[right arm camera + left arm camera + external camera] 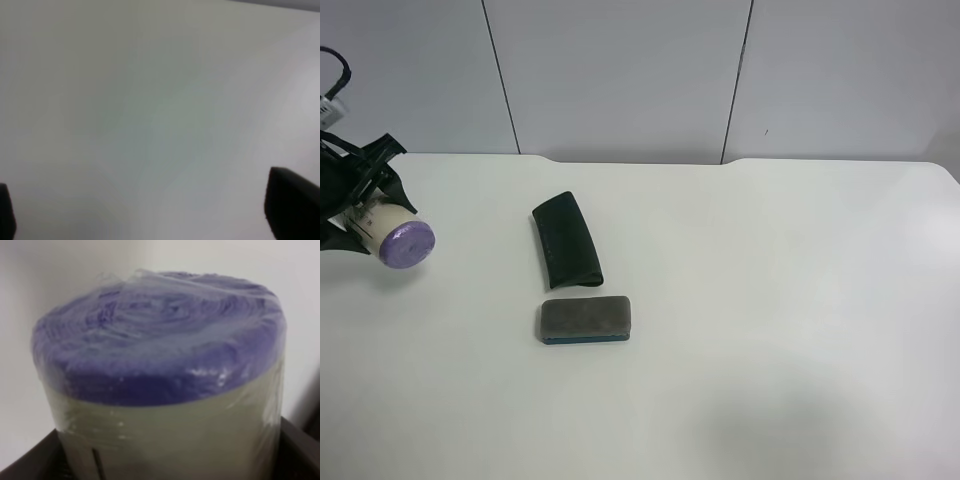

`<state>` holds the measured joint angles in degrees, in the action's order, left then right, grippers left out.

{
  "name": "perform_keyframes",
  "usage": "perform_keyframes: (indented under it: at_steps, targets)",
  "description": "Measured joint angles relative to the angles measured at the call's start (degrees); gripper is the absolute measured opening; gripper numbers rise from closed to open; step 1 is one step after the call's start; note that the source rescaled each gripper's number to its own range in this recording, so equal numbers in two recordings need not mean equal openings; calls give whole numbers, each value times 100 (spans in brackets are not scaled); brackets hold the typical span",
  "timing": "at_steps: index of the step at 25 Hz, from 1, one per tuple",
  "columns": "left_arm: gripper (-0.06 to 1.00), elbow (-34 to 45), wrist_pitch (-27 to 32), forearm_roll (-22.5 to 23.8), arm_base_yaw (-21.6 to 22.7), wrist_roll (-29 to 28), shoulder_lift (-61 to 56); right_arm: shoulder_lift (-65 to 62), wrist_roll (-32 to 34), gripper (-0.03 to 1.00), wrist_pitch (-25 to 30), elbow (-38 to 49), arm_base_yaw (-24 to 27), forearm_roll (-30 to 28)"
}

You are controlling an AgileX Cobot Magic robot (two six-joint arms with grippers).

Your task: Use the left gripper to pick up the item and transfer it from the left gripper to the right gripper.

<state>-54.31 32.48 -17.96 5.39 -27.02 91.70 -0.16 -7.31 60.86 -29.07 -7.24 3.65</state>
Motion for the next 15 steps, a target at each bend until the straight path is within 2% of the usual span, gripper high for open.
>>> perform_keyframes:
  at_steps: [6,15]
  targets:
    - [1,4,163,-67,-516,1110,-701,0,0,100,0,0,0,0]
    - [1,4,496,-178,-2119,2305,-1163,0,0,100,0,0,0,0]
